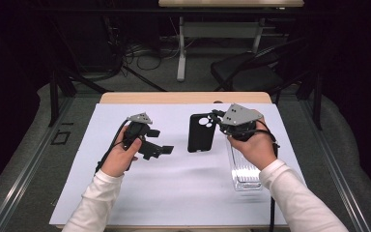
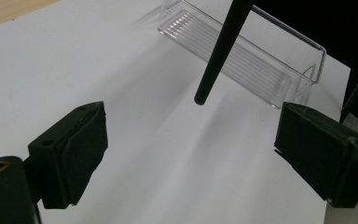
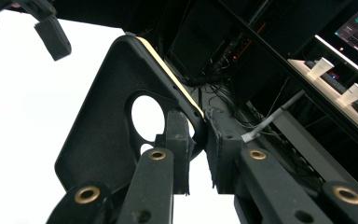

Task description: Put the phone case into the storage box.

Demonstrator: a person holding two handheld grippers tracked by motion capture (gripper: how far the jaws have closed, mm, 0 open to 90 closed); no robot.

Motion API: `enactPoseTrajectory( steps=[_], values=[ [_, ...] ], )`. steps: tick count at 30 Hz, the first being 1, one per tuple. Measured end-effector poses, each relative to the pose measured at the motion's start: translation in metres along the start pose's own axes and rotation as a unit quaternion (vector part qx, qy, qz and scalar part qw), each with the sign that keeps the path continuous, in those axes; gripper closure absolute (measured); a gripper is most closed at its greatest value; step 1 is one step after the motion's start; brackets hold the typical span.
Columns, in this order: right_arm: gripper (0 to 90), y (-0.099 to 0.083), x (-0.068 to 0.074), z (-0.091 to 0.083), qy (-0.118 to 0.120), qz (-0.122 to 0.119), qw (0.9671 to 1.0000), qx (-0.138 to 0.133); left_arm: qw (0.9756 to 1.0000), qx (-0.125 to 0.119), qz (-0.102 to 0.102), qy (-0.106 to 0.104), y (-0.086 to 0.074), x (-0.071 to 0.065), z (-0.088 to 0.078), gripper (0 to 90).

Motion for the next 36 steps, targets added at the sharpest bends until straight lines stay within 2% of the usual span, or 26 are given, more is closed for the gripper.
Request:
enactPoseTrajectory(
  steps=[8, 19, 36],
  values=[
    [80.2, -0.003, -0.010, -0.002, -0.003, -0.008, 1.0000, -0.002, 1.0000, 0.002, 0.002, -0.001, -0.001, 0.001, -0.001, 9.4],
    [80.2, -0.006, -0.037, -0.013, -0.026, -0.008, 0.9996, -0.003, 1.0000, 0.001, 0.002, 0.001, 0.000, 0.003, -0.003, 9.3],
    [80.2, -0.017, -0.065, -0.029, -0.053, -0.021, 0.9983, 0.010, 1.0000, -0.004, -0.003, 0.006, 0.000, 0.005, -0.005, 9.4]
  ],
)
Point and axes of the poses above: each handheld gripper's, and its own axes: z roughly forward along the jaws, y roughly out of its top, x roughly to its left, the point moved 5 cm from there along z, roughly forward along the jaws, and after that the axes turned 13 degrees about -x, right-handed, at the moved point
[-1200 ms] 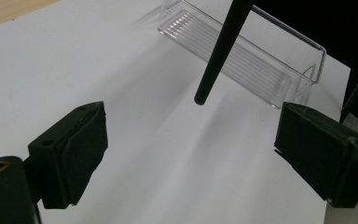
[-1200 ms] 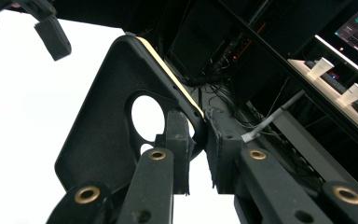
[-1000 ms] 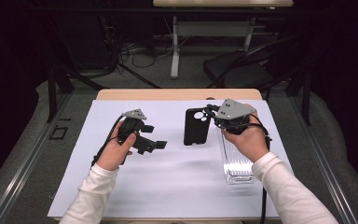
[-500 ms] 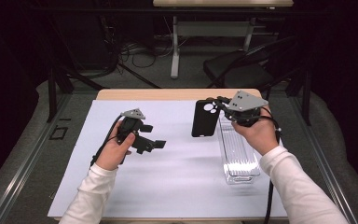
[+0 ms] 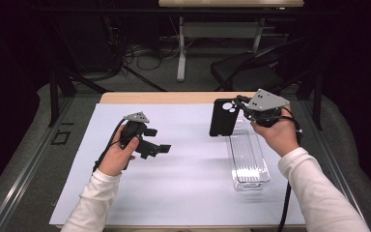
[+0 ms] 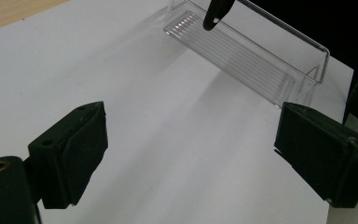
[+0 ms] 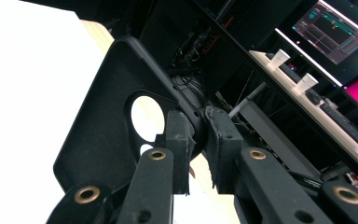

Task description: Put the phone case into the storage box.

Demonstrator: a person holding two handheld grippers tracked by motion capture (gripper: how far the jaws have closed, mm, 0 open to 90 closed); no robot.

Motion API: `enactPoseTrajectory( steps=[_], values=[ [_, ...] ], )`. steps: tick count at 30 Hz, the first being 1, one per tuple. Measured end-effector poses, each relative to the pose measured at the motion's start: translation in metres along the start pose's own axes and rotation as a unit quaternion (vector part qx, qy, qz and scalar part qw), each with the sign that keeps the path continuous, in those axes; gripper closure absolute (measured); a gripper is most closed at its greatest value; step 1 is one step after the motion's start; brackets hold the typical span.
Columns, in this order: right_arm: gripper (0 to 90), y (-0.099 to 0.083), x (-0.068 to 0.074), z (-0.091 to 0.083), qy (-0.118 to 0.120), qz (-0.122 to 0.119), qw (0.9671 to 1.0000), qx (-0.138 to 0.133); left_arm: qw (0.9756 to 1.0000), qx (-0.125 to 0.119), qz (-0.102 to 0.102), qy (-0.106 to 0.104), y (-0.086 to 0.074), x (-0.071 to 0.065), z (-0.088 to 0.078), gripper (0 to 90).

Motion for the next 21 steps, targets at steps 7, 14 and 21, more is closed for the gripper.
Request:
enactPoseTrajectory(
  steps=[7, 14, 21],
  values=[
    [80.2, -0.004, -0.012, -0.005, -0.009, -0.007, 0.9999, 0.008, 1.0000, 0.001, 0.000, 0.002, 0.000, 0.001, 0.000, 9.4],
    [80.2, -0.009, -0.025, -0.008, -0.019, -0.012, 0.9996, 0.018, 1.0000, 0.002, 0.000, 0.003, -0.001, 0.002, 0.001, 9.4],
    [80.2, -0.018, -0.038, -0.011, -0.036, -0.016, 0.9988, 0.030, 1.0000, 0.002, -0.001, 0.004, -0.001, 0.002, 0.001, 9.3]
  ],
)
Point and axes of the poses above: each handheld gripper's, and its own axes: z roughly forward along the jaws, y roughly out of its top, x roughly to its left, the point moved 5 cm from there along z, roughly forward along the jaws, and after that the axes turned 13 degrees about -x, right-handed, at the moved point
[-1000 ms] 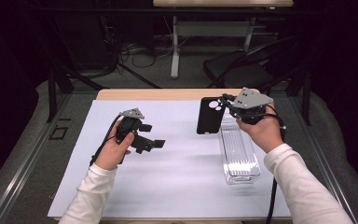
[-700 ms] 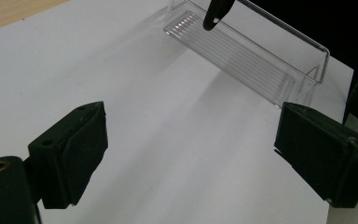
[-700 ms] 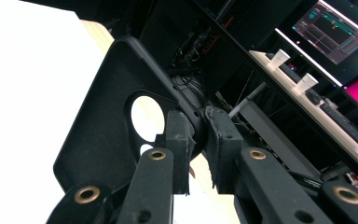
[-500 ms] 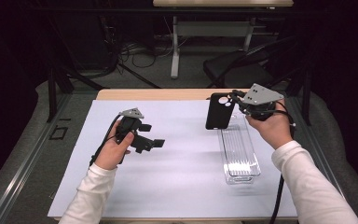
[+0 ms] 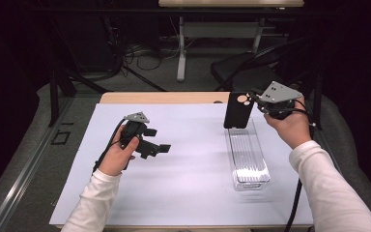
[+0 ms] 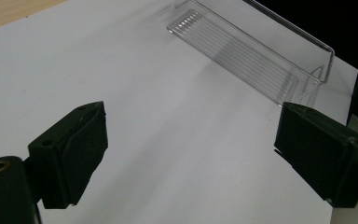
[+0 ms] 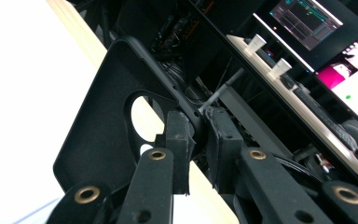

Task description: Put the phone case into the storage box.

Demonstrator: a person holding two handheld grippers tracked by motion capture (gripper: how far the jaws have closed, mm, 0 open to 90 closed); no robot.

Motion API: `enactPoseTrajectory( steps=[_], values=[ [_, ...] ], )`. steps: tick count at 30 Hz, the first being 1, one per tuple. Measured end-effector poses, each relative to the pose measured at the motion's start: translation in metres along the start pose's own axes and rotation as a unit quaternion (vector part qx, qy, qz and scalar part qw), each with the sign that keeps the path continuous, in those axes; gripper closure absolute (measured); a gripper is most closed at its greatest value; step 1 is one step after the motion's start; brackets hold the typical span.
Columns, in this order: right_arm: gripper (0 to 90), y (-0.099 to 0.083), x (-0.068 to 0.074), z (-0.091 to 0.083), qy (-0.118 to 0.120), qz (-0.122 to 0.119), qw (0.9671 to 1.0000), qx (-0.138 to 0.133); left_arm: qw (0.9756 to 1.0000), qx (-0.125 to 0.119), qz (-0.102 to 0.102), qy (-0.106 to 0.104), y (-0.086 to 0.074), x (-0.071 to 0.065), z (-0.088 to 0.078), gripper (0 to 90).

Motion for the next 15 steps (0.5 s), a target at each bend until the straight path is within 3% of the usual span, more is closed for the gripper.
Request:
enactPoseTrajectory(
  steps=[15],
  values=[
    [80.2, -0.016, -0.006, 0.004, -0.014, -0.015, 0.9997, 0.014, 1.0000, 0.001, -0.001, 0.000, 0.000, 0.000, 0.000, 9.4]
  ],
)
Point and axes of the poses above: each handheld gripper's, and its own axes: z roughly forward along the jaws, y roughly out of its top, x roughly to its left, the point moved 5 cm from there along z, roughly forward along the jaws, and after that the axes turned 13 degrees about -x, right-handed, at the moved point
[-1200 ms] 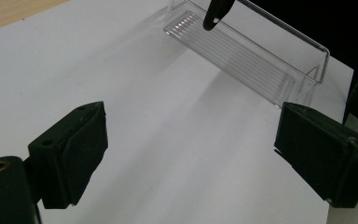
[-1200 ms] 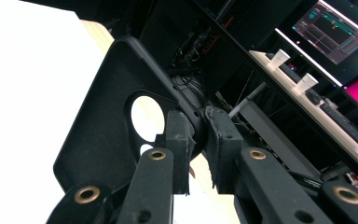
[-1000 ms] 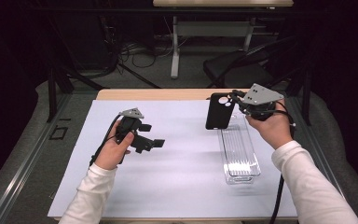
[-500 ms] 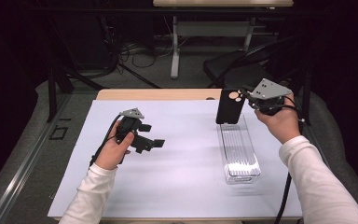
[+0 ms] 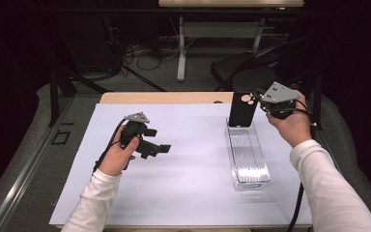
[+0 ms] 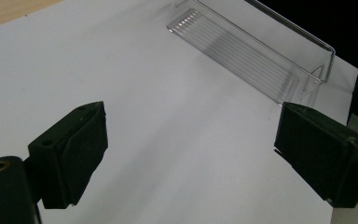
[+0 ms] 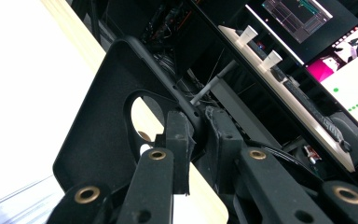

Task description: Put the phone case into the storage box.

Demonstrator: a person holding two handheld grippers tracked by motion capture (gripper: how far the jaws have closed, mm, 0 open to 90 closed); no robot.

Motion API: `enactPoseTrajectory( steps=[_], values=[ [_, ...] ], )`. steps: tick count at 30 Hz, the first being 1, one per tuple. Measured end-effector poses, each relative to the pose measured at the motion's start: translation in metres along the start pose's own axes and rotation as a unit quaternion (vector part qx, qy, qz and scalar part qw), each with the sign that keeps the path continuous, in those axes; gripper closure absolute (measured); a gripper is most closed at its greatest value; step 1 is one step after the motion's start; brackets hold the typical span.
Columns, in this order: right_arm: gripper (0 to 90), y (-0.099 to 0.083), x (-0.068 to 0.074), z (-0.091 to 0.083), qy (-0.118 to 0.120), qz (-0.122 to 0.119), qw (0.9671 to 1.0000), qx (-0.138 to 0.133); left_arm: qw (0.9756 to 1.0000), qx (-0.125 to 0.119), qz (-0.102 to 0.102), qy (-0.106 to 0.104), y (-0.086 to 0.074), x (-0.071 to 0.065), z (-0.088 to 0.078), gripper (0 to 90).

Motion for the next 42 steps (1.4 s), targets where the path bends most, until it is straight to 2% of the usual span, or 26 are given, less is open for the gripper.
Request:
enactPoseTrajectory(
  steps=[12, 23, 33, 42],
  values=[
    [80.2, -0.009, 0.007, 0.010, -0.001, -0.021, 0.9998, 0.007, 1.0000, 0.001, -0.003, -0.001, -0.001, 0.000, 0.001, 9.4],
    [80.2, -0.024, 0.007, 0.015, -0.011, -0.026, 0.9994, 0.019, 1.0000, 0.000, -0.002, -0.001, -0.001, 0.001, 0.000, 9.4],
    [80.2, -0.026, 0.011, 0.022, -0.015, -0.046, 0.9987, 0.018, 1.0000, -0.001, -0.002, -0.001, -0.001, 0.001, -0.001, 9.4],
    [80.2, -0.030, 0.015, 0.026, -0.018, -0.049, 0.9985, 0.015, 1.0000, -0.002, -0.005, -0.001, -0.001, 0.001, -0.001, 9.4]
  ],
)
Point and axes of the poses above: each handheld gripper's, and its own axes: z roughly forward along the jaws, y roughly out of its top, x roughly to its left, the point moved 5 cm from there along z, roughly forward along the jaws, and after that the axes turned 13 degrees about -x, right-handed, at the moved point
